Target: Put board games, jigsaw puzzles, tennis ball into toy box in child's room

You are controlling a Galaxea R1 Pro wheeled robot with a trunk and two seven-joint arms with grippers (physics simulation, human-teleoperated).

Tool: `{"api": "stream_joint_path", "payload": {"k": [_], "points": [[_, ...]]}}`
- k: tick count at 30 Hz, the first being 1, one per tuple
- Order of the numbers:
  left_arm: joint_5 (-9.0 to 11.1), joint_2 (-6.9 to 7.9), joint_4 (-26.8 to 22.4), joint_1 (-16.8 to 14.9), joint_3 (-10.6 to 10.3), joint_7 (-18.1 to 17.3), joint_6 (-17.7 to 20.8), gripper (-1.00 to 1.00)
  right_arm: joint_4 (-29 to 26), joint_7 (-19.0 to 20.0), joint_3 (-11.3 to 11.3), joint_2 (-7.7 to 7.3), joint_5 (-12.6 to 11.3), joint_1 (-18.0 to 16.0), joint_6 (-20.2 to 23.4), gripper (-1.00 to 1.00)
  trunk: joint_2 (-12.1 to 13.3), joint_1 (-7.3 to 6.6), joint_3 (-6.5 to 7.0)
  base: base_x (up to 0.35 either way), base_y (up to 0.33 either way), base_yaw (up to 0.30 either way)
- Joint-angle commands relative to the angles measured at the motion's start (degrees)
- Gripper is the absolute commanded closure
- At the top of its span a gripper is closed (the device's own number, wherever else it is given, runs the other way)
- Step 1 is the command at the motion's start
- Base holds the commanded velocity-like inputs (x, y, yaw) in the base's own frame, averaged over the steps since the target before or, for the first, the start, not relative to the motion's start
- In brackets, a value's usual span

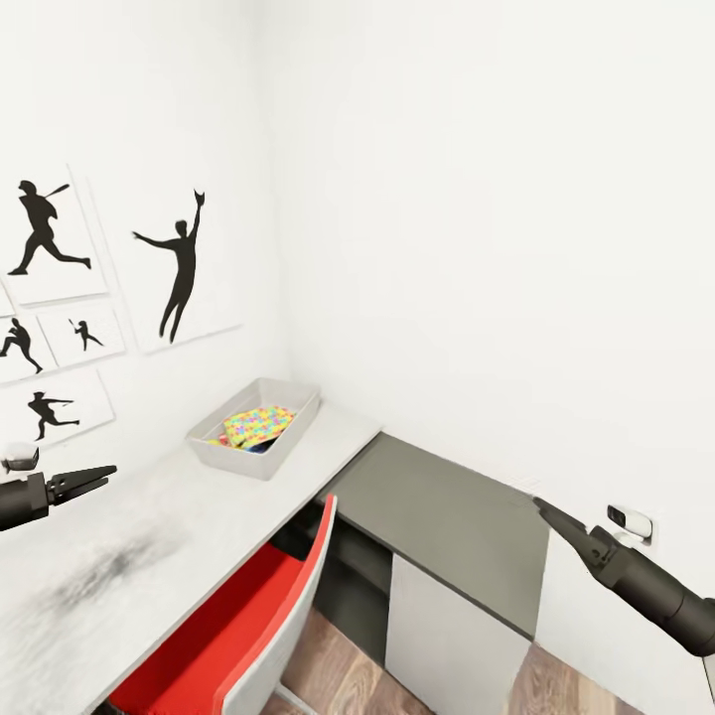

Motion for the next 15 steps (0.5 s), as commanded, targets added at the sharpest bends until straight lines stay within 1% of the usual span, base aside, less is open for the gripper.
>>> {"api": "stream_joint_path", "payload": {"k": [1,15], "points": [[-0.60,-0.01,-0.05,-0.04,0.08,-0.53,0.57,-1.00,0.03,0.09,-0.01,0.00,-0.16,-0.05,0.46,-1.00,-0.10,0.00,-0.02,-0.326,0.000,-0.211],[-0.60,-0.01,-0.05,-0.04,0.11,-0.53,0.57,-1.00,0.04,0.05,-0.03,0.00,-0.16,-0.05,0.44,-1.00,-0.10,0.00,0.94,-0.326,0.000,-0.211]]}}
